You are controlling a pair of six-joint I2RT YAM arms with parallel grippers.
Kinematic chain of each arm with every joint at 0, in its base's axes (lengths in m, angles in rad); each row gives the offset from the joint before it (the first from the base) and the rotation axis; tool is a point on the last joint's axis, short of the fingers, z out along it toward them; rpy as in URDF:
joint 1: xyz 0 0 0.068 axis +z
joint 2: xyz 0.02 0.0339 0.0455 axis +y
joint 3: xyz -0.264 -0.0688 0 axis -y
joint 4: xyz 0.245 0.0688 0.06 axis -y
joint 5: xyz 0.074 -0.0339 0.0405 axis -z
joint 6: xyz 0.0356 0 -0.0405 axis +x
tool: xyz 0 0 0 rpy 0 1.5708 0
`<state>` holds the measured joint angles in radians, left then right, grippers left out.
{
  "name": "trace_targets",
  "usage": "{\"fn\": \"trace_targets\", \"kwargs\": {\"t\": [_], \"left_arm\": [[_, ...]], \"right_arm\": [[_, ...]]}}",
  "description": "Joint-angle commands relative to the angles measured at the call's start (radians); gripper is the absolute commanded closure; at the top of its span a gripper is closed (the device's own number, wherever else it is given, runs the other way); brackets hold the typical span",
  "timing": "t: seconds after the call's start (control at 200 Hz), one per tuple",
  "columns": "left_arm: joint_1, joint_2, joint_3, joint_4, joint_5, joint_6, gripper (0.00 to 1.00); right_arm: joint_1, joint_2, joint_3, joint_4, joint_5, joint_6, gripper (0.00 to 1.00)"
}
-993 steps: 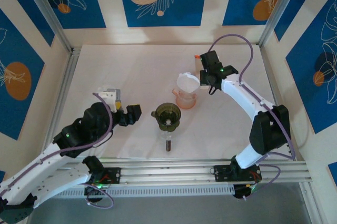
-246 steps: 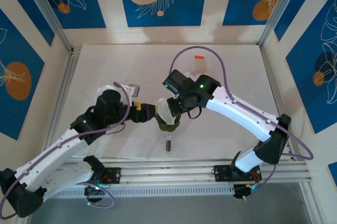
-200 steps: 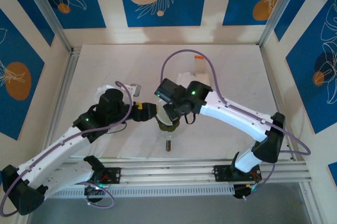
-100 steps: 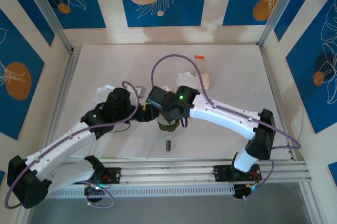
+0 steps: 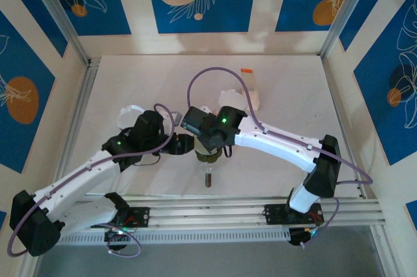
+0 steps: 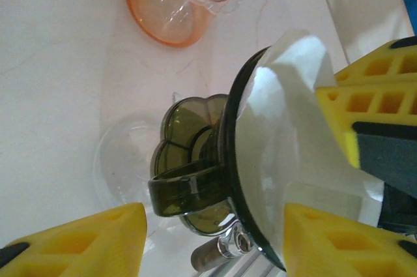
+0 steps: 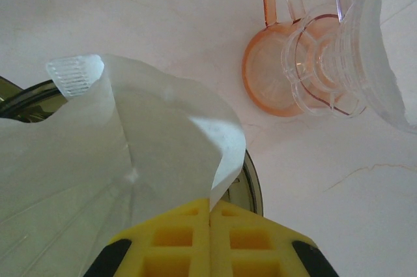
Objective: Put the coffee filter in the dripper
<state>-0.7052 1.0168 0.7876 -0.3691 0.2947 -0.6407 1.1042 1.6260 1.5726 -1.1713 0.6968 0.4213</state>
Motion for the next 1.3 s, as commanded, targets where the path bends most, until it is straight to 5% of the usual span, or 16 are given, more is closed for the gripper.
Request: {"fn": "trace_targets", "kwargs": {"t": [0.0,0.16,0.285,0.72,0.94,1.296], "left_arm": [[0.009,0.003,0.004,-0.035,-0.015,0.015,0.45],[0.009,0.010,0.006,-0.026,-0.018,0.008,0.46],[0.010,0.009,0.006,-0.020,-0.016,0.003,0.46],[0.010,0.018,0.007,-0.017,-0.024,-0.018,0.43],[0.010,0.019,0.013,0.073,-0.005,-0.057,0.27],[0.038,0.063,0.025,0.087,-0.066,-0.058,0.25]], "right_arm": [[0.005,-0.042,-0.017,-0.003,0.006,0.028,0.92],[0.002,-0.087,-0.012,0.002,0.023,0.048,0.60],[-0.008,-0.125,-0.024,0.004,0.018,0.069,0.52],[-0.041,-0.178,-0.190,0.046,-0.088,0.145,0.53],[-0.038,-0.178,-0.188,0.054,-0.088,0.137,0.53],[-0.037,-0.170,-0.184,0.070,-0.097,0.136,0.55]]}}
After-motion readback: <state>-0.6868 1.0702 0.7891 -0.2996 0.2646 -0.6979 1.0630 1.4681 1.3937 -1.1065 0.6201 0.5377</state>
